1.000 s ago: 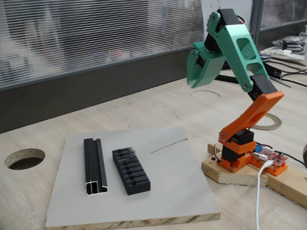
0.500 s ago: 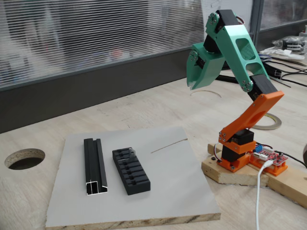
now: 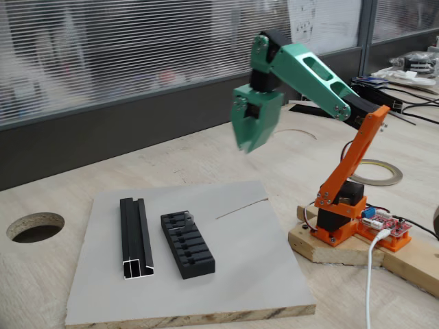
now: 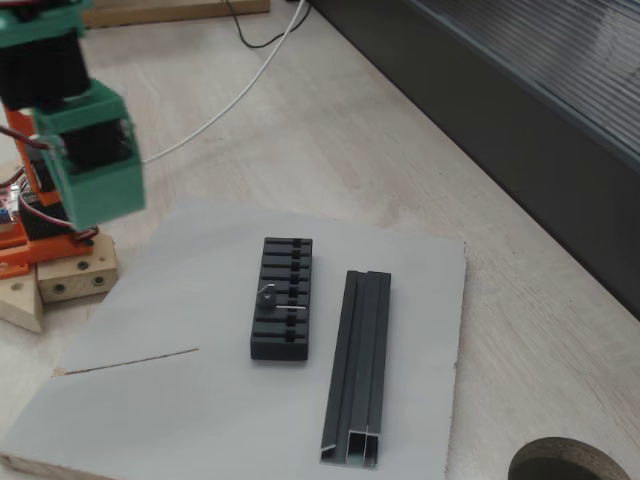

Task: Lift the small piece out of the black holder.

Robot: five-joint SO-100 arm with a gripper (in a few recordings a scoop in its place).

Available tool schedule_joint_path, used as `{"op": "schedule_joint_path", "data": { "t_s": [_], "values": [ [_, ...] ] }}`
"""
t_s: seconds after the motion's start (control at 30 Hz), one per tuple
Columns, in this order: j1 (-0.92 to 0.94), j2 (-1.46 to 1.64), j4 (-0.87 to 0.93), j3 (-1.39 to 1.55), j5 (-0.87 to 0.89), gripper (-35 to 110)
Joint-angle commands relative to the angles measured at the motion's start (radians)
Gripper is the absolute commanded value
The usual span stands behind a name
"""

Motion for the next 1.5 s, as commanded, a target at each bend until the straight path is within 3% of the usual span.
{"op": "schedule_joint_path", "data": {
  "t_s": [0.0,0.33,0.47,1.47],
  "values": [
    [-0.087,-0.018,-0.117,0.000,0.193,7],
    [-0.232,-0.029,-0.156,0.002,0.724,7],
    [-0.287,-0.029,-0.153,0.002,0.834,7],
    [-0.325,-0.078,-0.164,0.115,0.847,8]
  ]
}}
